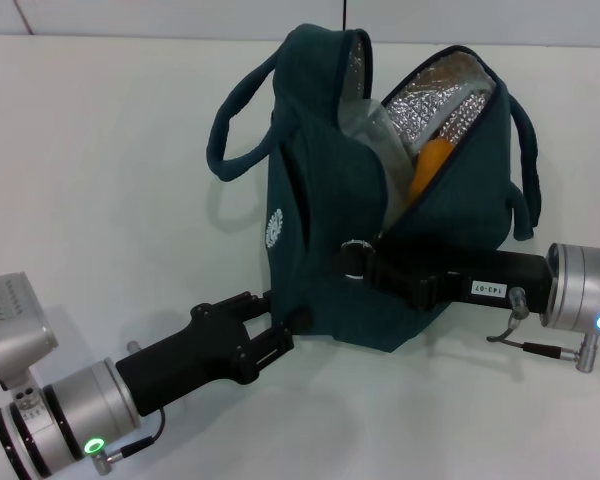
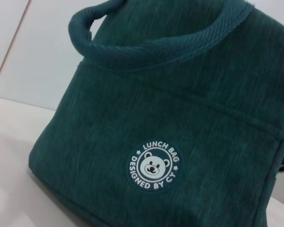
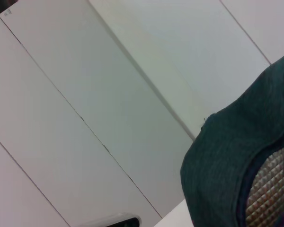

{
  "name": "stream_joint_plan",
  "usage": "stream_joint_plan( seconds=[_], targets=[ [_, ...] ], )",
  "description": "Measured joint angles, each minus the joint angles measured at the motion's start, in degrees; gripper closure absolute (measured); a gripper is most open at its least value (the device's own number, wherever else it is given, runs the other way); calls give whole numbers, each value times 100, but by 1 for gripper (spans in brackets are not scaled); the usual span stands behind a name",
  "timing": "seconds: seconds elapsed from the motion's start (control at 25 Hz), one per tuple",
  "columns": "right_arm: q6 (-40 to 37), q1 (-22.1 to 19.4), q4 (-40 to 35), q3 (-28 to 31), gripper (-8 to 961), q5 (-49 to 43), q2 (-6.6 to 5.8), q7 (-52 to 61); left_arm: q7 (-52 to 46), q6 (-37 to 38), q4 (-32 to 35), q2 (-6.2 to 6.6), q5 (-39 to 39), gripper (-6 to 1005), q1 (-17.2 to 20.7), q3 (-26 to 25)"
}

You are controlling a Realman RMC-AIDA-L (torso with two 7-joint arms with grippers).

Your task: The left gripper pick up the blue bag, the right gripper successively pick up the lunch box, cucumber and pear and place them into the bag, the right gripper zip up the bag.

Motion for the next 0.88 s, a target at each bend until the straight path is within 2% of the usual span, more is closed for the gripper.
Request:
stream_joint_plan(
  seconds=[0.12,0.68,0.88],
  targets=[
    [-39,0,0,1,943,-1,0,15,29,-7,0,1,-1,565,3,-21],
    [-118,-88,-11,215,942,339,-18,24,522,-540,-298,-12,7,657,-146,23],
    [-184,-61,-44,229,942,370,-18,42,528,-663,-310,-12,5,759,-158,23]
  ],
)
